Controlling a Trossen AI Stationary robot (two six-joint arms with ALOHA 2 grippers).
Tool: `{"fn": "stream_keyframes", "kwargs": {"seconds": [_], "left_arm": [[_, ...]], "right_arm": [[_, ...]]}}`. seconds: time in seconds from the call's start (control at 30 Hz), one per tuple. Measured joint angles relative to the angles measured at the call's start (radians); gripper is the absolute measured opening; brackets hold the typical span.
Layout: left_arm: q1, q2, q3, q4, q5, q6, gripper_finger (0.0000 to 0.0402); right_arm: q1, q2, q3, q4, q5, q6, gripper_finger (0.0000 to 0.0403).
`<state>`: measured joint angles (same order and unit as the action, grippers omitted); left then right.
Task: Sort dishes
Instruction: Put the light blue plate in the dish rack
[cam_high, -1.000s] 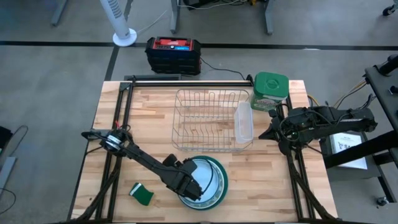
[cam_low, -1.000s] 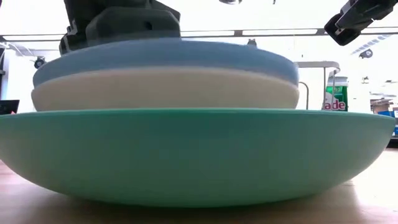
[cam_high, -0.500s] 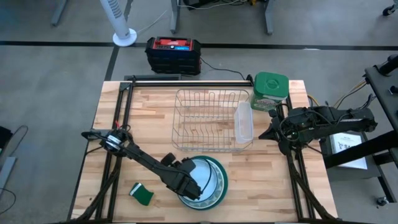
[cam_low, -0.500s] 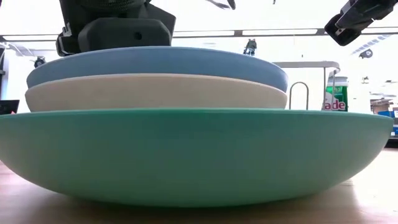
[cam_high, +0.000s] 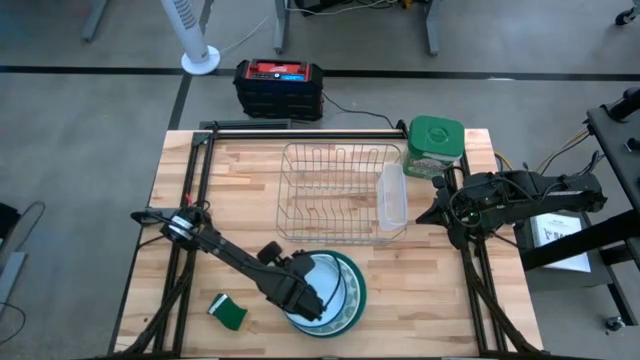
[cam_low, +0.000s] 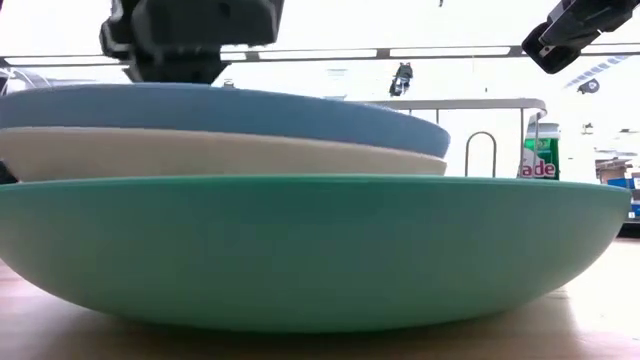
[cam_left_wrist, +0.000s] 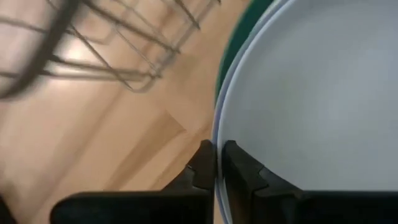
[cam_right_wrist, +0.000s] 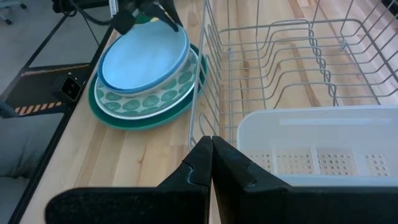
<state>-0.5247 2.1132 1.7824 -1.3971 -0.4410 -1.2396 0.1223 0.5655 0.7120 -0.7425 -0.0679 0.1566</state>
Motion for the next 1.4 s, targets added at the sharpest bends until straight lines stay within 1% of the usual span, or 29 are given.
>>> {"fn": "stream_keyframes", "kwargs": {"seconds": [0.1, 0.3, 0.43, 0.5, 0.57, 0.63, 0.7, 0.8, 0.9, 1.03, 1.13, 1.27, 1.37, 1.4], "left_arm": [[-0.001, -0.001, 0.058, -0.047, -0.039, 0.008, 0.0001], [-0.001, -0.001, 0.116, -0.051, -0.055, 0.049, 0.0001], [-0.002, 0.000, 0.119, -0.055, -0.069, 0.048, 0.0001], [-0.002, -0.001, 0.104, -0.028, -0.067, 0.051, 0.0001], [0.003, 0.011, 0.100, 0.000, -0.008, 0.091, 0.0001], [0.003, 0.019, 0.100, -0.042, 0.011, 0.086, 0.0001], [0.002, 0.019, 0.109, -0.083, -0.003, 0.062, 0.0001], [0.001, 0.018, 0.133, -0.083, -0.050, 0.053, 0.0001], [0.002, 0.018, 0.166, -0.077, -0.047, 0.087, 0.0001], [0.001, 0.018, 0.201, -0.140, -0.064, 0.057, 0.0001], [0.002, 0.019, 0.196, -0.115, -0.065, 0.057, 0.0001], [0.004, 0.033, 0.175, -0.061, 0.014, 0.120, 0.0001], [-0.002, 0.038, 0.171, -0.114, -0.025, 0.043, 0.0000], [-0.002, 0.037, 0.171, -0.107, -0.036, 0.036, 0.0000]], "right_arm": [[0.000, 0.000, 0.000, 0.000, 0.000, 0.000, 0.0000], [0.000, 0.000, 0.000, 0.000, 0.000, -0.001, 0.0000], [0.000, 0.000, 0.000, 0.000, 0.000, -0.008, 0.0000], [0.000, 0.000, 0.000, 0.000, 0.000, -0.008, 0.0000], [0.000, 0.000, 0.000, -0.001, 0.000, -0.008, 0.0000], [0.000, 0.000, 0.000, -0.001, 0.000, -0.008, 0.0000], [0.000, 0.000, 0.000, -0.001, 0.000, -0.008, 0.0000], [0.000, 0.000, 0.000, -0.001, 0.000, -0.002, 0.0000], [0.000, 0.000, 0.000, -0.001, 0.000, 0.000, 0.0000], [0.000, 0.000, 0.000, -0.001, 0.000, 0.000, 0.0000], [0.000, 0.000, 0.000, -0.001, 0.000, 0.000, 0.0000], [0.000, 0.000, 0.000, -0.001, 0.000, -0.001, 0.0000], [0.000, 0.000, 0.000, -0.001, 0.000, 0.000, 0.0000], [0.000, 0.000, 0.000, -0.001, 0.000, 0.000, 0.0000]]}}
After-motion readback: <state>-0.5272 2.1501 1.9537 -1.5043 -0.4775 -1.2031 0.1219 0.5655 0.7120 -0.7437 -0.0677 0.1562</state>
